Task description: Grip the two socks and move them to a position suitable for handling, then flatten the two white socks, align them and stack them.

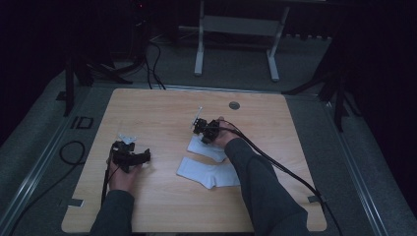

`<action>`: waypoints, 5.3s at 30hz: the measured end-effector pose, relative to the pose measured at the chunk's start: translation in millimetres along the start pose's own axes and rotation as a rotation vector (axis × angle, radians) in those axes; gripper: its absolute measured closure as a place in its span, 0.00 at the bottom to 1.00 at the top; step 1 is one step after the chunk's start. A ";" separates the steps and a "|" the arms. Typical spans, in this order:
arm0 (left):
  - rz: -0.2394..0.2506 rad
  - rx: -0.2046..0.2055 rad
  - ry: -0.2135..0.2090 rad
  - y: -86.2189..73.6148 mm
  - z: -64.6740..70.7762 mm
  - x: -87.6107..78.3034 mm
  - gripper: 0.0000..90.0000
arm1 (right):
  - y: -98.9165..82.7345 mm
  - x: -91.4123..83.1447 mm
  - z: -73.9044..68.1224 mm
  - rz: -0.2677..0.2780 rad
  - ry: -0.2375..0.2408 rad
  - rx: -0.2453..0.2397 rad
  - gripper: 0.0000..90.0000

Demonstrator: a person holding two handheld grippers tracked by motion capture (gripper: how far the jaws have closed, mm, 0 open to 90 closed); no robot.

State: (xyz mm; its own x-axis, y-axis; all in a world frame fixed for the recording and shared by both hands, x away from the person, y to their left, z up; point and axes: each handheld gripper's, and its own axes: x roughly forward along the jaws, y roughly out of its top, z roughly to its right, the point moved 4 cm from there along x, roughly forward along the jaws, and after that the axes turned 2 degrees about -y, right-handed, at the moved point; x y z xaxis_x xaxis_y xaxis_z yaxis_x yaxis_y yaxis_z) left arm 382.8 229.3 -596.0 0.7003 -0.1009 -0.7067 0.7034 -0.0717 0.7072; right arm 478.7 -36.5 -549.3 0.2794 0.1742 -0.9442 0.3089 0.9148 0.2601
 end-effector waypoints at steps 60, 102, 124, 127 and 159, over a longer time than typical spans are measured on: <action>0.000 0.000 0.000 0.0 0.0 0.0 0.16 | -145.5 -58.2 54.1 0.034 -0.002 0.171 0.79; 0.000 0.000 0.000 0.0 0.0 0.0 0.16 | -55.5 -57.7 15.4 0.092 0.041 -0.017 0.65; 0.000 0.000 0.000 0.0 0.0 0.0 0.16 | -27.4 -3.2 -6.0 -0.025 0.084 -0.064 0.61; 0.000 0.000 0.000 0.0 0.0 0.0 0.16 | -26.9 -0.3 -4.7 -0.036 0.087 -0.061 0.60; 0.000 0.000 0.000 0.0 0.0 0.0 0.16 | -28.9 4.3 0.0 -0.053 0.105 -0.041 0.92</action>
State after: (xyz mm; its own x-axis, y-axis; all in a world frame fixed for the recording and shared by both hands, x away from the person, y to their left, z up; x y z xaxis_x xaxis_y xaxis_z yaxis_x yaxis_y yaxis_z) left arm 382.8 229.2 -596.0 0.7003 -0.1010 -0.7067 0.7034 -0.0715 0.7072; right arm 471.0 -62.2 -560.9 0.1665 0.1601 -0.9730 0.2825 0.9376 0.2026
